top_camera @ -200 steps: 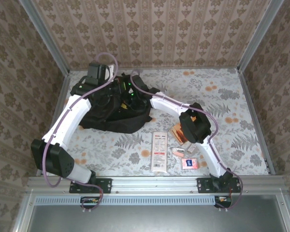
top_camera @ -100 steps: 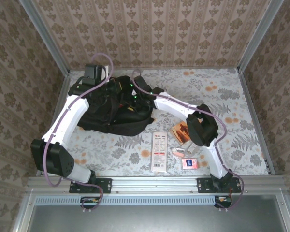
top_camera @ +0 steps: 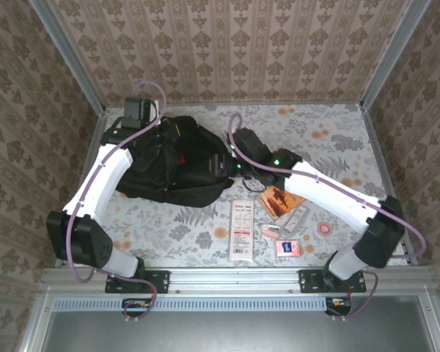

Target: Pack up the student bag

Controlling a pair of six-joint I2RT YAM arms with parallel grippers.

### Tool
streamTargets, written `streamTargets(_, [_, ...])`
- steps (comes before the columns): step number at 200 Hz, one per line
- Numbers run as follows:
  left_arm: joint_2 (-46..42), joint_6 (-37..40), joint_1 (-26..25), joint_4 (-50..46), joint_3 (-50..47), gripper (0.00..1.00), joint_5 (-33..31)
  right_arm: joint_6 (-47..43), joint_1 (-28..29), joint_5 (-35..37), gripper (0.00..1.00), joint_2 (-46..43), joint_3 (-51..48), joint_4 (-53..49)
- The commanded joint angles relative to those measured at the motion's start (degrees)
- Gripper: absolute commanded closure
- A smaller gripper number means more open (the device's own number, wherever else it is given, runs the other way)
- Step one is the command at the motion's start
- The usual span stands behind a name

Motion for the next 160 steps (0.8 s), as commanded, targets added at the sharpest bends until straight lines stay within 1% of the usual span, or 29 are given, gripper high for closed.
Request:
streamTargets(1, [-1.7, -1.2, 0.8, 3.1, -0.2, 1.00, -0.1, -0.8, 1.0, 2.9, 0.40, -3.6, -5.9, -7.0])
streamTargets(14, [-1.7, -1.4, 0.9, 3.0, -0.3, 1.00, -0.1, 0.7, 2.1, 0.4, 0.40, -4.5, -7.9, -9.9])
streamTargets(26, [-1.8, -1.5, 1.0, 3.1, -0.4, 1.00, -0.1, 2.0, 3.3, 0.0, 0.39, -3.6, -8.8, -13.7])
streamTargets(48, [-2.0, -1.6, 1.3, 3.0, -0.3, 1.00, -0.1, 3.2, 7.4, 5.0, 0.33, -0.3, -8.5, -19.9])
streamTargets(59, [-2.2, -1.6, 1.3, 3.0, -0.5, 1.00, -0.2, 4.0, 8.6, 6.0, 0.30, 1.4, -8.4, -21.6])
streamTargets(74, [-2.4, -1.5, 1.4, 3.0, -0.4, 1.00, -0.1, 4.7, 9.4, 4.9, 0.28, 3.3, -9.1, -20.4])
streamTargets(78, [-2.5, -1.5, 1.4, 3.0, -0.4, 1.00, 0.0, 4.9, 9.4, 4.7, 0.25, 3.8, -9.2, -20.0])
streamTargets(83, [-2.5, -1.4, 1.4, 3.0, -0.4, 1.00, -0.1, 5.2, 9.4, 4.5, 0.24, 4.5, -9.2, -19.7])
streamTargets(104, [-3.0, -1.1, 1.3, 2.9, -0.5, 1.00, -0.5, 5.5, 9.5, 3.9, 0.23, 8.1, -8.3, -18.8])
streamTargets(108, [-3.0, -1.2, 1.3, 2.9, -0.6, 1.00, -0.5, 5.8, 9.5, 4.5, 0.18, 8.9, -8.1, -19.2])
streamTargets(111, [-3.1, -1.2, 1.3, 2.8, -0.6, 1.00, -0.6, 6.2, 9.5, 4.8, 0.17, 9.4, -8.0, -19.4])
streamTargets(130, [-3.2, -1.1, 1.3, 2.8, -0.7, 1.00, -0.5, 6.7, 9.3, 4.2, 0.15, 12.4, -8.0, -19.1])
streamTargets(134, [-3.3, -1.1, 1.2, 2.9, -0.6, 1.00, -0.5, 7.0, 9.2, 4.0, 0.08, 12.8, -8.2, -18.8])
streamTargets(138, [-3.4, -1.1, 1.2, 2.8, -0.6, 1.00, -0.5, 7.1, 9.2, 3.7, 0.06, 13.2, -8.5, -18.3])
streamTargets(160, [-3.6, -1.0, 1.2, 2.8, -0.6, 1.00, -0.5, 7.6, 8.3, 1.2, 0.05, 14.8, -10.9, -15.2])
